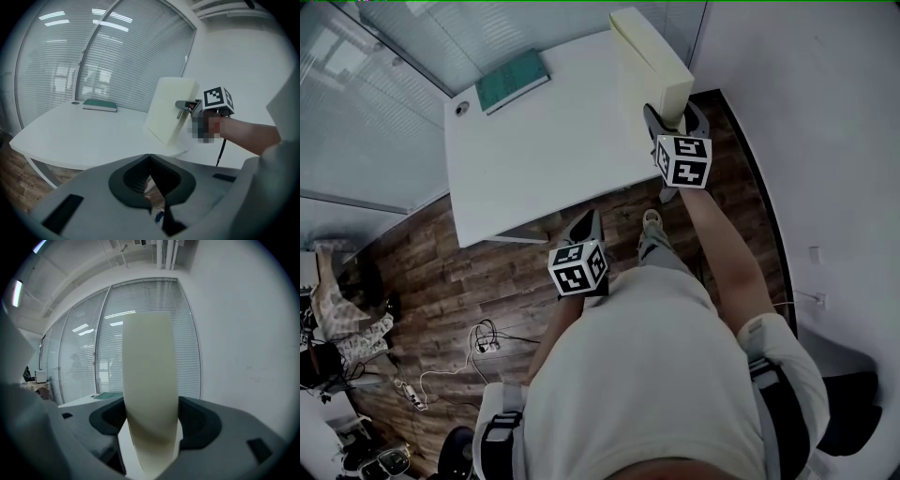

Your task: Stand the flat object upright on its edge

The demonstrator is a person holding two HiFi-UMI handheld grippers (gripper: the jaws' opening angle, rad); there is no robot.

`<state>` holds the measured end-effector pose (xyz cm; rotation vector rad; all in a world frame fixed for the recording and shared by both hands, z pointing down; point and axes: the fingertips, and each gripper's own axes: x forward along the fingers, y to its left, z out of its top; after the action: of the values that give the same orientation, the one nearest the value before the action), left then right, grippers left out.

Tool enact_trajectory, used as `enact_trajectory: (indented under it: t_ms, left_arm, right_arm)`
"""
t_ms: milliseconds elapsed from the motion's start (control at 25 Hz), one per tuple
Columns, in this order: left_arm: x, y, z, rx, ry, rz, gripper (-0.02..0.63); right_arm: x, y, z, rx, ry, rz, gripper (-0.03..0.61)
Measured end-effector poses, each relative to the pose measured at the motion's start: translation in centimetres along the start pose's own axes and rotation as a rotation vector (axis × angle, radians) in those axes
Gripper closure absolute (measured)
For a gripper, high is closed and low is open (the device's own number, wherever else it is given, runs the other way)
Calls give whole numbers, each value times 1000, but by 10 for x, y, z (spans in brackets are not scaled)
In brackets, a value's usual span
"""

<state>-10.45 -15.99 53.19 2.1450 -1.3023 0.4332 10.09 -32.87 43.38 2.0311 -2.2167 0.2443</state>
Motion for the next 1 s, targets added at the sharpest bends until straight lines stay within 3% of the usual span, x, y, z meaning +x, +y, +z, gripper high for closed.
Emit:
enact_trajectory:
  t_ms: [1000]
  left_arm:
    - [-30,-13,-16,26,-19,-33,594]
  right_arm:
    - [-107,26,-33,80,12,46,281]
